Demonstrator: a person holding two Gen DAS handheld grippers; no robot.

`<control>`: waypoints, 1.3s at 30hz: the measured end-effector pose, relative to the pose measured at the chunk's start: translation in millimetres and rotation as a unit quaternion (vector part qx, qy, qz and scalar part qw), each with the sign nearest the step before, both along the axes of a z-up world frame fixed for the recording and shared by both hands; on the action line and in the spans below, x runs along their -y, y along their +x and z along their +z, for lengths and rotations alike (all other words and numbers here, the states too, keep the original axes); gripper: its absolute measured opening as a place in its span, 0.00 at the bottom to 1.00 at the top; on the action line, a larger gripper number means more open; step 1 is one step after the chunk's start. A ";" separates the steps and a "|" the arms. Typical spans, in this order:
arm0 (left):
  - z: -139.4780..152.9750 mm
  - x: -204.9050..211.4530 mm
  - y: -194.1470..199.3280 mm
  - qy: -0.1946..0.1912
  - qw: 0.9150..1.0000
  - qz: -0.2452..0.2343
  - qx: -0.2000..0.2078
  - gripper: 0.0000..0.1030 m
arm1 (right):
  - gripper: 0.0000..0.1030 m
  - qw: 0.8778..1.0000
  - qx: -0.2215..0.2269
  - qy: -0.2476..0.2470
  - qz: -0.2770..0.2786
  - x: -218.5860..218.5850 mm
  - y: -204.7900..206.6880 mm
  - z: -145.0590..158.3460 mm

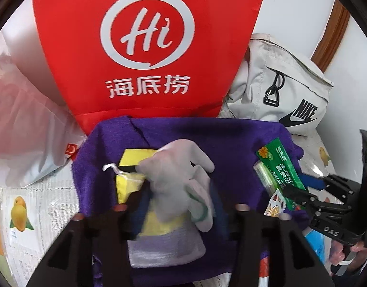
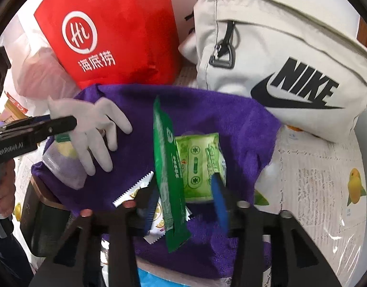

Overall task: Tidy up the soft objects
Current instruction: 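Open both tools to drop the glove and wrapper onto the towel, then move both open tools back toward the remaining items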

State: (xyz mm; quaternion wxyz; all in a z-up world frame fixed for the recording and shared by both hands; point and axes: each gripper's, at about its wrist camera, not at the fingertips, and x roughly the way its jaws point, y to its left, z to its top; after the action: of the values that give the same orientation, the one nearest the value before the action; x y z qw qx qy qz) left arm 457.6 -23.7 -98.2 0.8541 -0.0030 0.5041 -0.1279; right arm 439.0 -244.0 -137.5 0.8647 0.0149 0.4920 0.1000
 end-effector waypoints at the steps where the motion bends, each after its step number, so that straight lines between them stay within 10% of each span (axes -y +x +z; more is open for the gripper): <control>1: 1.8 -0.2 -1.5 0.002 1.000 0.001 0.005 0.58 | 0.45 1.000 0.004 0.004 0.001 -0.2 -0.5 2.7; 11: 24.2 0.9 -29.4 0.062 0.997 0.016 0.038 0.64 | 0.48 1.000 0.015 0.005 0.003 -3.2 -22.1 21.5; 39: 82.1 -22.2 -192.0 0.009 0.997 0.032 0.067 0.64 | 0.48 0.998 0.045 0.036 -0.005 -13.8 -184.2 74.0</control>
State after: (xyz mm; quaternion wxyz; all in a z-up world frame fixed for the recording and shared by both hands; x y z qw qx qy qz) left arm 265.6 -1.4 -16.0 0.8897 -0.0030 0.4464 -0.0959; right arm 254.8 -230.2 -63.5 0.8855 0.0444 0.4483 0.1139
